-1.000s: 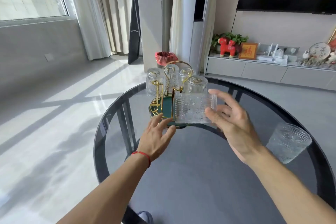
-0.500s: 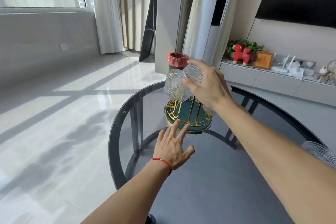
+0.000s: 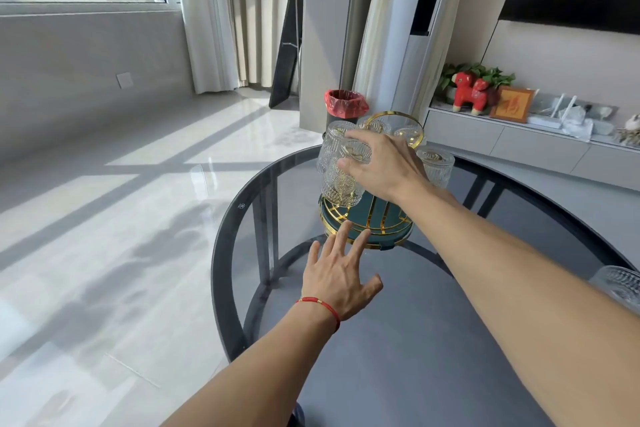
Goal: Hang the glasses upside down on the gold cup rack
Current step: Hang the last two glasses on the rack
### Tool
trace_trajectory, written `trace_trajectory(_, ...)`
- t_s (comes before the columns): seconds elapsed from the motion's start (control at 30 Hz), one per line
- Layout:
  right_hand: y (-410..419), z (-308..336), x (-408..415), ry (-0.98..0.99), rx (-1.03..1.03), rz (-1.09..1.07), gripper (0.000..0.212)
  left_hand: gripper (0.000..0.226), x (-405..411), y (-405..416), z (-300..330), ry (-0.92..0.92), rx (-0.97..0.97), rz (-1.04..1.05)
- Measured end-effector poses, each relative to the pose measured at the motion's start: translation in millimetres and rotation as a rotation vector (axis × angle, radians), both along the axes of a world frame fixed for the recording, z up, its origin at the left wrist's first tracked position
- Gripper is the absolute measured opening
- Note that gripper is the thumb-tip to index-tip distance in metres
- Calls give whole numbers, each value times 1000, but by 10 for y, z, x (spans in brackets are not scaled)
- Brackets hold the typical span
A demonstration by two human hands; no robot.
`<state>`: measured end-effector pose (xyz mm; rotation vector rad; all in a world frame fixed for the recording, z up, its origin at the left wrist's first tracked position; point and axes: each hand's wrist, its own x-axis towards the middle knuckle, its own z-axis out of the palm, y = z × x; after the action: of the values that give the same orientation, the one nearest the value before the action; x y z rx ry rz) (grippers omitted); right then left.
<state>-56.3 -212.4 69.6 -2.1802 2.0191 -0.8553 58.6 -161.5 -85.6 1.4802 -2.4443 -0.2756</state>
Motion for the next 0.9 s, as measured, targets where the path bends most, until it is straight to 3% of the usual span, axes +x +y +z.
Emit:
trace_trajectory(0.3, 104, -114, -24, 33, 45, -17, 63, 82, 8, 21, 4, -20, -23, 1)
trace_trajectory(0.47, 709, -313, -283, 24, -168, -10, 44, 80, -87, 108, 131, 10, -14, 34)
trace_trajectory(0.6, 1376, -649, -765, -7, -224, -56, 28, 68, -232, 253, 366, 136, -131, -34)
trace_trajectory(0.8, 2066, -741, -1641, 17, -331, -387, 25, 53, -402, 479, 535, 353, -195, -164)
trace_trajectory(0.9, 2180, -636, -2010, -164, -316, -719, 53, 53, -477, 582, 518, 386, -179, -163)
